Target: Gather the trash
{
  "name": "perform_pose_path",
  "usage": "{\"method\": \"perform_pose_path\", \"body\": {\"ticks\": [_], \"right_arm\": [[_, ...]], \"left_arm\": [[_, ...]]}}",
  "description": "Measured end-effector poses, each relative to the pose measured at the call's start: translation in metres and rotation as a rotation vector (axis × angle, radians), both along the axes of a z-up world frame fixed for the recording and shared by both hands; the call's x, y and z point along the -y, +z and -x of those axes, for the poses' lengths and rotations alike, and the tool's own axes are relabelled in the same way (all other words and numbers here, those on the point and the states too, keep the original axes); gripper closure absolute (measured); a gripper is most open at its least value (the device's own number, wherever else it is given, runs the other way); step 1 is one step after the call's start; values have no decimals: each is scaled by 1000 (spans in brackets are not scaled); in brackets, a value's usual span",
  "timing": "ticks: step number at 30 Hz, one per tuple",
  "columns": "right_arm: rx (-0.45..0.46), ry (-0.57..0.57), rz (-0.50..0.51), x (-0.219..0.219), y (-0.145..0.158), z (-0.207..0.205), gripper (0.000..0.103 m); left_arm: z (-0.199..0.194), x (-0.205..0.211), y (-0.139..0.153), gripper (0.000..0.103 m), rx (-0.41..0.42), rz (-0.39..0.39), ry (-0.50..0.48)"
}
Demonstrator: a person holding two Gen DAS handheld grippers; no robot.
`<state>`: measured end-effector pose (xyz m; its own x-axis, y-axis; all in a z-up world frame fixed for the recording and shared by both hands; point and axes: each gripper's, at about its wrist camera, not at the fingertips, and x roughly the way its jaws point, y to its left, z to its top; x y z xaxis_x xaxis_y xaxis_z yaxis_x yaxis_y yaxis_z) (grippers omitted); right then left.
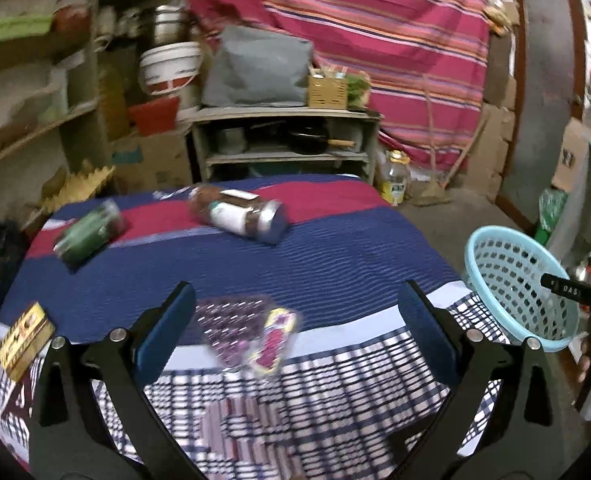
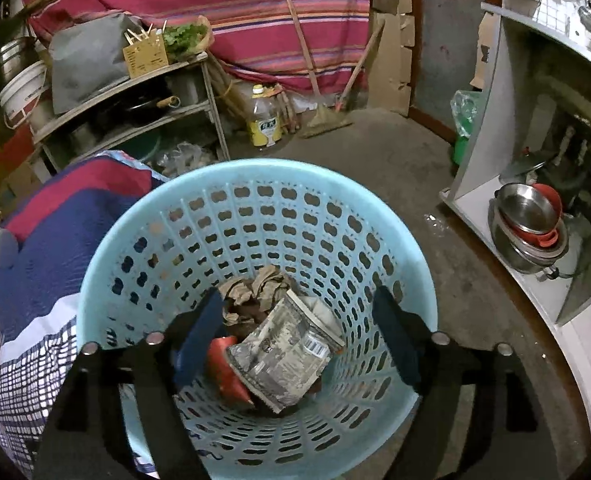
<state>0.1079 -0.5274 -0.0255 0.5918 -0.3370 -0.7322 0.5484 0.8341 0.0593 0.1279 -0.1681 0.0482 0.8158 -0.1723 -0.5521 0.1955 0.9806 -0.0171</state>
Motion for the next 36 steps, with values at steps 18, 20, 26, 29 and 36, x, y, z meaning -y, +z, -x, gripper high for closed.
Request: {"method": "perform_pose_path", "body": {"ticks": [18,20,26,29,36], "right_arm": [[196,250,157,-234,59,60,6],[220,288,171,-262,62,66,6],[225,334,160,-307,53,72,6],[221,336,135,-316,44,76,6],[226,332,152,-329,28,86,6]], "left_arm": [[60,-87,1,5,27,15,53],[66,-97,-3,5,21,-1,55],[78,-125,-12,5,22,-9,94],[83,-136,-21,5,29,-17,109],[86,-153,-31,5,50,1,134]]}}
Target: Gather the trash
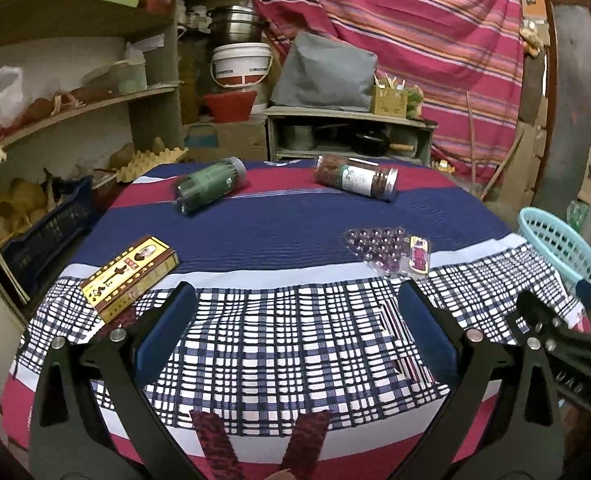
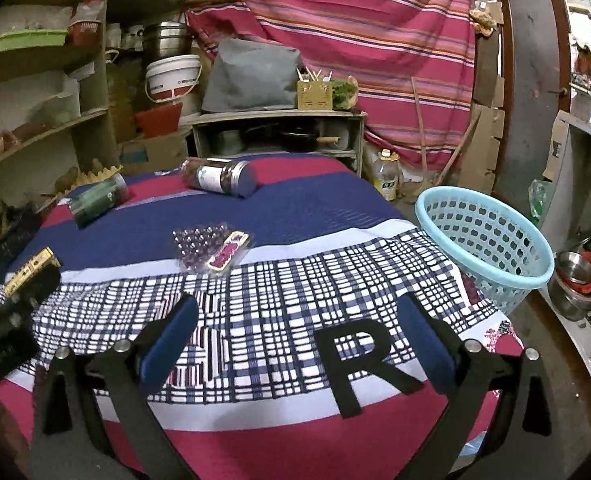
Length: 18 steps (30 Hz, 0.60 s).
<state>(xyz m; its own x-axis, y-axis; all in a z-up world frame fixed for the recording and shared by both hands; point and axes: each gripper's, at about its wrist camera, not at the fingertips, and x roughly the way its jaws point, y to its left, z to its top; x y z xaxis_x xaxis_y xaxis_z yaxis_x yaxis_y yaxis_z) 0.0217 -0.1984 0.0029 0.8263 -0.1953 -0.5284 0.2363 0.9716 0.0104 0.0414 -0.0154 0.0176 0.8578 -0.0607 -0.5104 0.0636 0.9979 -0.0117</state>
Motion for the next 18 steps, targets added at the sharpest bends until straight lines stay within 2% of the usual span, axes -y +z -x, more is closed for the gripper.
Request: {"method": "perform_pose_path", "body": {"ticks": [7,18], "right_arm": [[18,-31,-1,6,2,6,6],[42,-42,36,-7,4,15,6]], "left_arm": [[-2,-10,-15,5,-28,13,36],[-2,-14,-16,5,-10,28,34]]}}
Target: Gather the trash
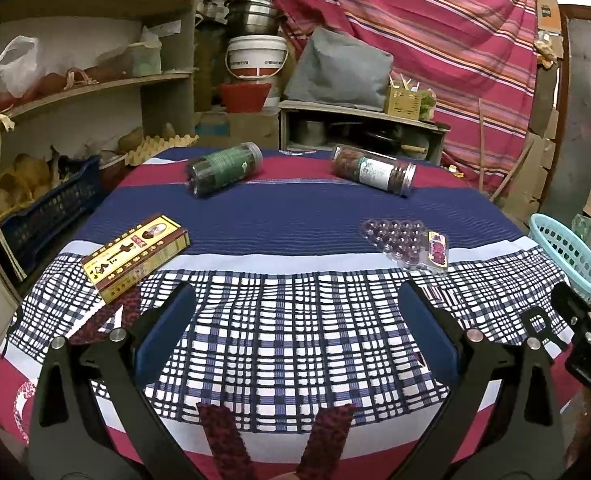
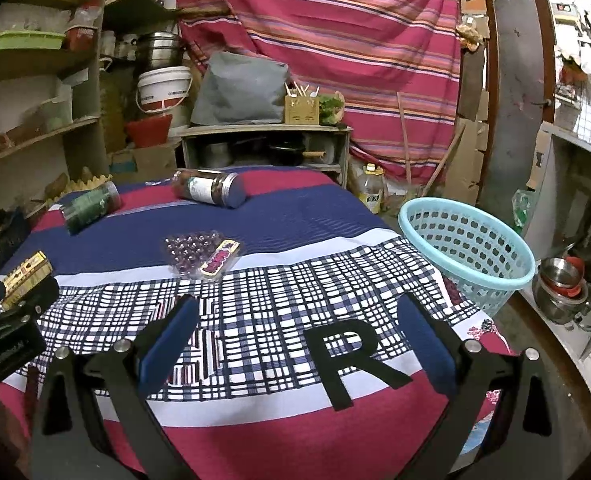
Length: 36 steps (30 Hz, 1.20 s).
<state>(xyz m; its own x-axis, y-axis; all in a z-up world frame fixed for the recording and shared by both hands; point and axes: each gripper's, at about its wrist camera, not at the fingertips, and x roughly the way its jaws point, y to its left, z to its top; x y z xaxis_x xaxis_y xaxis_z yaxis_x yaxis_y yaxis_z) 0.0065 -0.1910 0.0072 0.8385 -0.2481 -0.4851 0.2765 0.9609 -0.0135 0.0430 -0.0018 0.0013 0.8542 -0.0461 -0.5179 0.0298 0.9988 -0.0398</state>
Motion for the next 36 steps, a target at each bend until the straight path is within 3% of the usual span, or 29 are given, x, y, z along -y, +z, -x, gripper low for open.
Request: {"method": "perform_pose_path", "body": {"ticks": [36], "right_arm": [[-33,36,-24,-10,-11,-2,6]], "left_arm": [[12,12,1,5,-2,-68,-58]]}}
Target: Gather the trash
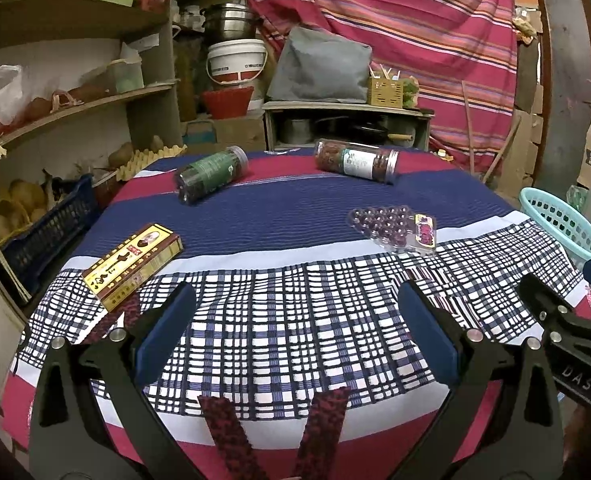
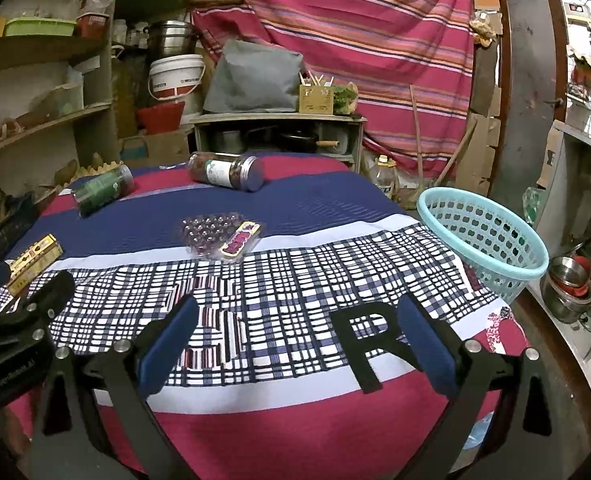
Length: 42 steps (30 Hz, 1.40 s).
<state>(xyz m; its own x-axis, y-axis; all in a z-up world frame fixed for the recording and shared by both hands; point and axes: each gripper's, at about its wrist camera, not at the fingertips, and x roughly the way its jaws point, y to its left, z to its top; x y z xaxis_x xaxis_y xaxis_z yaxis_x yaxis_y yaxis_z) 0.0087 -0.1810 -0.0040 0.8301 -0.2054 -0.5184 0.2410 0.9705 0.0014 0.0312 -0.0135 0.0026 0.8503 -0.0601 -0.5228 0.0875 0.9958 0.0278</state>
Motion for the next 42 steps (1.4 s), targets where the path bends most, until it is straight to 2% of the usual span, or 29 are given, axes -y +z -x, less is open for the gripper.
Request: {"method": "perform_pose_path", "body": {"ticks": [8,42], "right_arm": [[3,9,-7,2,0,0,6],[21,22,3,3,2,-2,6]], "left_arm": [[-2,-3,-1,5,-12,21,12],[0,-2,0,5,3,3,16]]}}
